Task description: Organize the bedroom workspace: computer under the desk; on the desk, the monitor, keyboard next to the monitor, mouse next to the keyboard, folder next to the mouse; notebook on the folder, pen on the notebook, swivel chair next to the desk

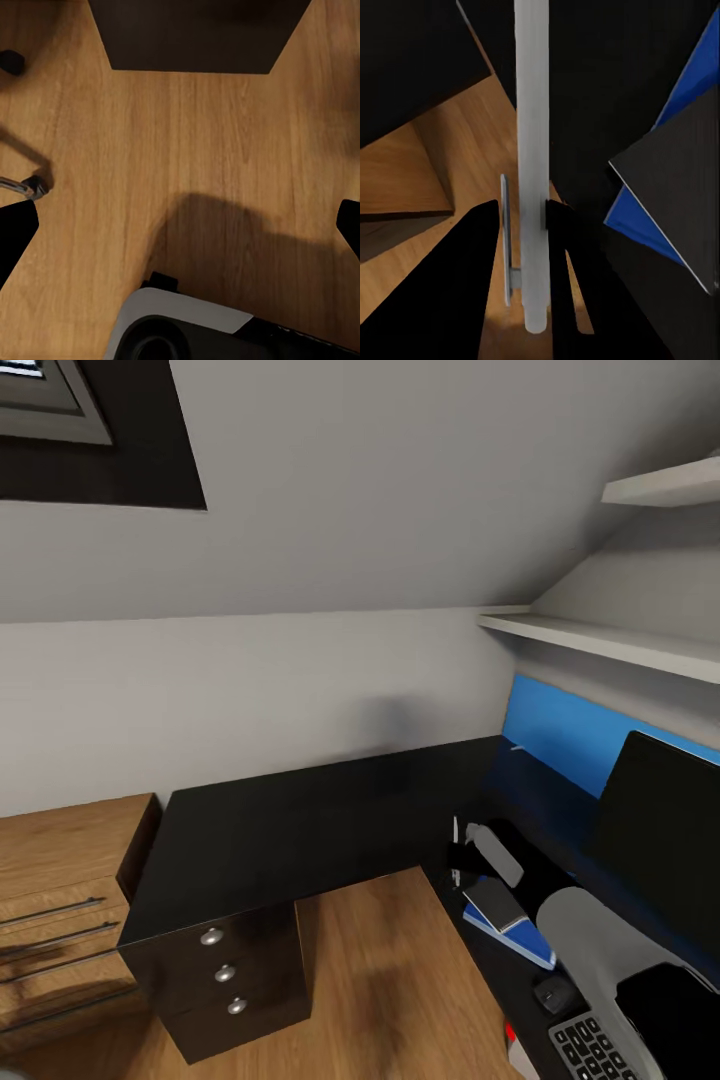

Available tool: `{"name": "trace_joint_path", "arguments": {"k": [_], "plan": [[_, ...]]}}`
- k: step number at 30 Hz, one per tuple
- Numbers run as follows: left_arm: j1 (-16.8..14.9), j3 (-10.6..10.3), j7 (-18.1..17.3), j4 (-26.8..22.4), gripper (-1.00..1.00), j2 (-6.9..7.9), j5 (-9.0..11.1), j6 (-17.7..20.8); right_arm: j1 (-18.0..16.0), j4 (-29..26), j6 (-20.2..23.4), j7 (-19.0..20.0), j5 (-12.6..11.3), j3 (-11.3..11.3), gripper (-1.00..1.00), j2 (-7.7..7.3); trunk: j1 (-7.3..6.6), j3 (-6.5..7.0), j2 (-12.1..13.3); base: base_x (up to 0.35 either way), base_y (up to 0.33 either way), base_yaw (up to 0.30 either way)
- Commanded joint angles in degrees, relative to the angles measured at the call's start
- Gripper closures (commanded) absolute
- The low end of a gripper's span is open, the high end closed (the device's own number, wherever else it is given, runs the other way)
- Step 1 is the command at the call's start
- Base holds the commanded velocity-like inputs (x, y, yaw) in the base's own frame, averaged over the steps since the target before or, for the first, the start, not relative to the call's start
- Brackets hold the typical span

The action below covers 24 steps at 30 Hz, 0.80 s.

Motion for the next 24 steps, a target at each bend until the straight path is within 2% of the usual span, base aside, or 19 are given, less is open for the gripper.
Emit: {"name": "trace_joint_path", "arguments": {"k": [1,2,3,8,17,24], "plan": [[0.02,-0.31,0.47,-0.09,-1.00,0.02,0.05,-0.08,-0.05,-0.13,-0.73,-0.41,-0.68,0.45,1.00,-0.45,0.02,-0.07,-0.06,0.000,0.000,0.000],[0.02,-0.31,0.47,-0.07,-1.00,0.02,0.05,-0.07,-0.05,-0.13,-1.03,-0.40,-0.68,0.45,1.00,-0.65,0.02,-0.07,-0.06,0.000,0.000,0.000],[0.02,-0.31,0.47,-0.04,-1.00,0.02,0.05,-0.09,-0.05,-0.10,-1.88,-0.37,-0.68,0.41,1.00,-1.68,0.02,-0.07,-0.06,0.000,0.000,0.000],[0.02,-0.31,0.47,-0.03,-1.00,0.02,0.05,-0.08,-0.05,-0.06,-2.20,-0.36,-0.70,0.40,1.00,-2.58,0.02,-0.07,-0.06,0.000,0.000,0.000],[0.02,-0.31,0.47,-0.03,-1.00,0.02,0.05,-0.06,0.03,0.14,-2.63,-0.28,-0.81,0.41,1.00,-3.23,0.02,-0.07,-0.06,0.000,0.000,0.000],[0.02,-0.31,0.47,-0.03,-1.00,0.02,0.05,-0.10,0.98,0.46,-5.41,-0.25,-0.66,0.41,1.00,-3.76,0.02,-0.07,-0.06,0.000,0.000,0.000]]}}
